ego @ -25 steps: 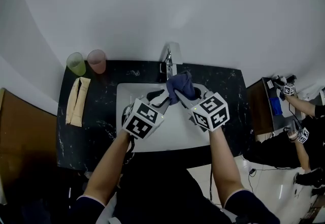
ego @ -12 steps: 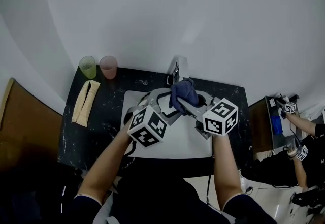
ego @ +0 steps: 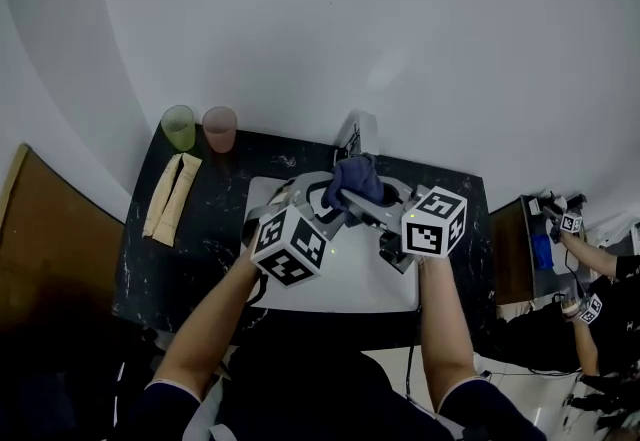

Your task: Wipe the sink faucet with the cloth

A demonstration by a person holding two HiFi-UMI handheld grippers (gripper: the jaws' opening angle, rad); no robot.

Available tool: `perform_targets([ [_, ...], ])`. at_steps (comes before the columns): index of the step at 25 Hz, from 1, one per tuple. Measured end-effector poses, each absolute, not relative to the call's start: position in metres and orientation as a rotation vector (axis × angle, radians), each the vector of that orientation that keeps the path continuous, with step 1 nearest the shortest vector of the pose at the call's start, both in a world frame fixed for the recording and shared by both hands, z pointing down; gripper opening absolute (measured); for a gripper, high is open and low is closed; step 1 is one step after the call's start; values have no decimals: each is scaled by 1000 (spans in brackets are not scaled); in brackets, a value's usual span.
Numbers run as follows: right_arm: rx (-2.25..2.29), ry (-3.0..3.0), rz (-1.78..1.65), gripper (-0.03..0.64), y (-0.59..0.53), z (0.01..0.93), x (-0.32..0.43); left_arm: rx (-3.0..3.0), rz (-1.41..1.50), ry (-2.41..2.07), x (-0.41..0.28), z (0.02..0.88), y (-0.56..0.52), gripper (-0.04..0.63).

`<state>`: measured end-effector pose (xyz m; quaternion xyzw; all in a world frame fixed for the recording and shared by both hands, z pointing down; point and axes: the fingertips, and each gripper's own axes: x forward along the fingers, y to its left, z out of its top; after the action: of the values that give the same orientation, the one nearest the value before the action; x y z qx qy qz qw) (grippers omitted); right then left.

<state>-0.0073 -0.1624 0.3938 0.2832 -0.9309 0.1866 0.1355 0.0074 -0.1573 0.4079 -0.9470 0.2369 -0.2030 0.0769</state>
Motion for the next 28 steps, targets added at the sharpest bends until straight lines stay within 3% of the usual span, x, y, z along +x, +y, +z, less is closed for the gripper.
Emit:
perform_targets([
  [2,829,-2750,589,146,-162,388,-6,-2890,-576,738,3,410,-162,127],
  [4,810,-2785,619,201,-160,385,-6,-2942,-537,765,-1,411,-169,115],
  [8,833,-2758,578,244,-159,391,-3,-3012,-499,829,-11,416,-184,110],
  [11,904,-2731,558,242,-166,397,6,-3026,-494,888,-23,420,-201,110],
  [18,1051,-2568,464,118,-180,423,21,-3077,-522,965,-30,436,-231,110],
  [28,1197,-2419,417,94,-195,445,50,-3198,-525,753,17,463,-227,114],
])
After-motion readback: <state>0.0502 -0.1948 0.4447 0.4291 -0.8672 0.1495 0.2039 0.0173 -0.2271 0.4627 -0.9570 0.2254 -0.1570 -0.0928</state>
